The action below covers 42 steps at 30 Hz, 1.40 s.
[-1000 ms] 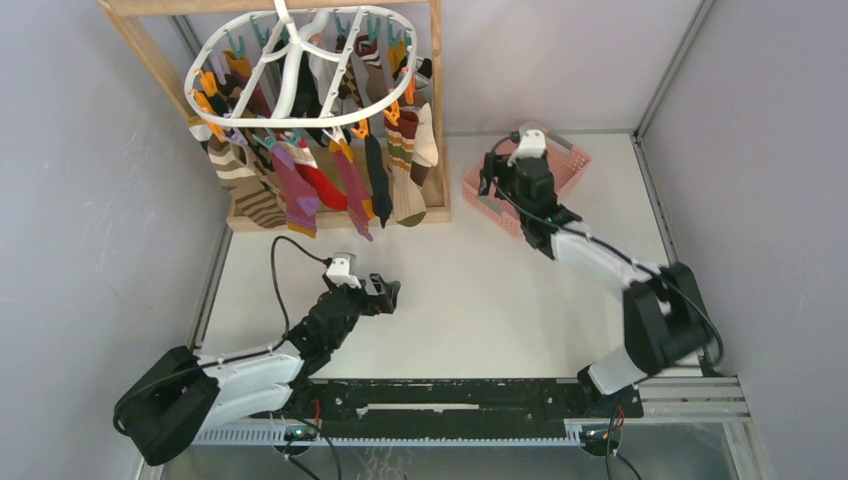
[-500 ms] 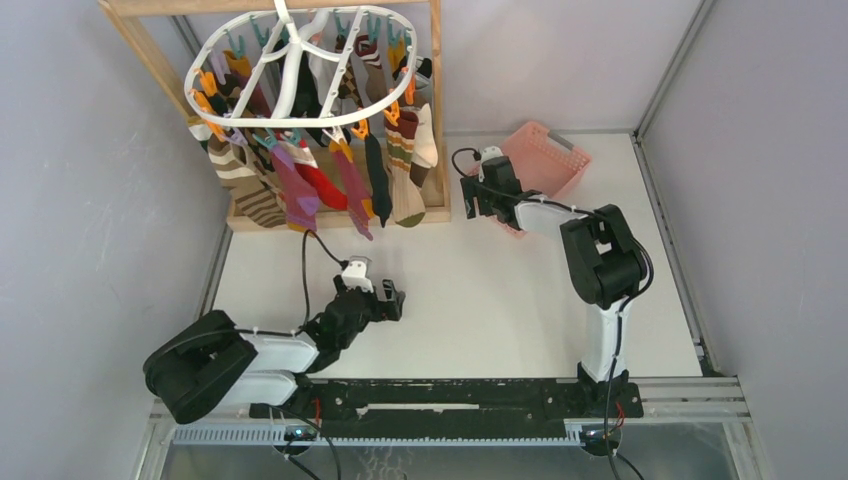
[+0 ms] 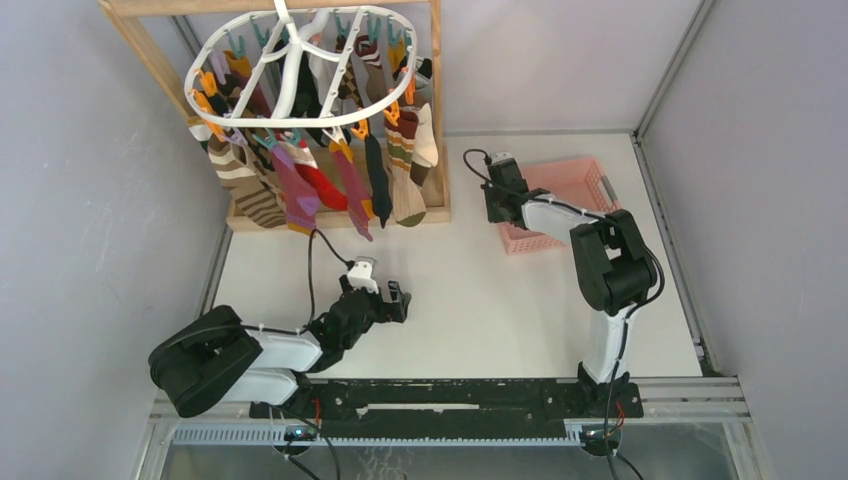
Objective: Remove the socks clipped to the hanger
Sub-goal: Move the bin to the center of the board.
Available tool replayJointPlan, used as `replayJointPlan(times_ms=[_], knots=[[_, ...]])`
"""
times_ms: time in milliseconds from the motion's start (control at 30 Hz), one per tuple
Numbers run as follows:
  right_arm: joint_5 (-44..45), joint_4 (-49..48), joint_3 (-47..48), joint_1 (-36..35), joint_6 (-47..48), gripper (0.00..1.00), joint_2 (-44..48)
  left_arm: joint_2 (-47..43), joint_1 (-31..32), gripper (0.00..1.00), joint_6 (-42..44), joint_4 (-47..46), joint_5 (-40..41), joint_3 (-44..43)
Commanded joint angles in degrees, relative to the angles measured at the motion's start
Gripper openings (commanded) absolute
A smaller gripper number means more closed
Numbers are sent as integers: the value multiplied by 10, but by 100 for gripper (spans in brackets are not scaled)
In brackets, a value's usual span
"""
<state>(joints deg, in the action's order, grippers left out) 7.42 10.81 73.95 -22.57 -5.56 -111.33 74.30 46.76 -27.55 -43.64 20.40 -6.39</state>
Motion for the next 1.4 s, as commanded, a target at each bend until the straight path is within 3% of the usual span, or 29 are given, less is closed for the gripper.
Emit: replayJointPlan(times_ms=[0, 300, 467, 867, 1067, 1233, 1267, 1333, 1367], knots=[[39, 0, -37, -49, -28, 0, 46, -25, 9, 100, -2, 4, 12, -29], [94, 1, -141, -145, -120, 0, 114, -57, 13, 100, 2, 38, 29, -29], [144, 25, -178, -218, -183, 0, 142, -92, 13, 100, 10, 106, 43, -49], [161, -28, -197, -367, -311, 2, 83, -259, 12, 100, 6, 217, 118, -30], [164, -58, -195, -421, -343, 42, 87, -352, 7, 100, -13, 254, 138, -5], [179, -48, -195, -452, -342, 61, 128, -373, 7, 100, -17, 273, 145, -4], [183, -41, -195, -459, -342, 69, 139, -373, 6, 100, -19, 273, 146, -4], [202, -21, -195, -468, -341, 98, 161, -369, 6, 100, -20, 274, 147, -4], [213, -10, -195, -469, -341, 99, 176, -367, 7, 100, -20, 272, 147, -3]])
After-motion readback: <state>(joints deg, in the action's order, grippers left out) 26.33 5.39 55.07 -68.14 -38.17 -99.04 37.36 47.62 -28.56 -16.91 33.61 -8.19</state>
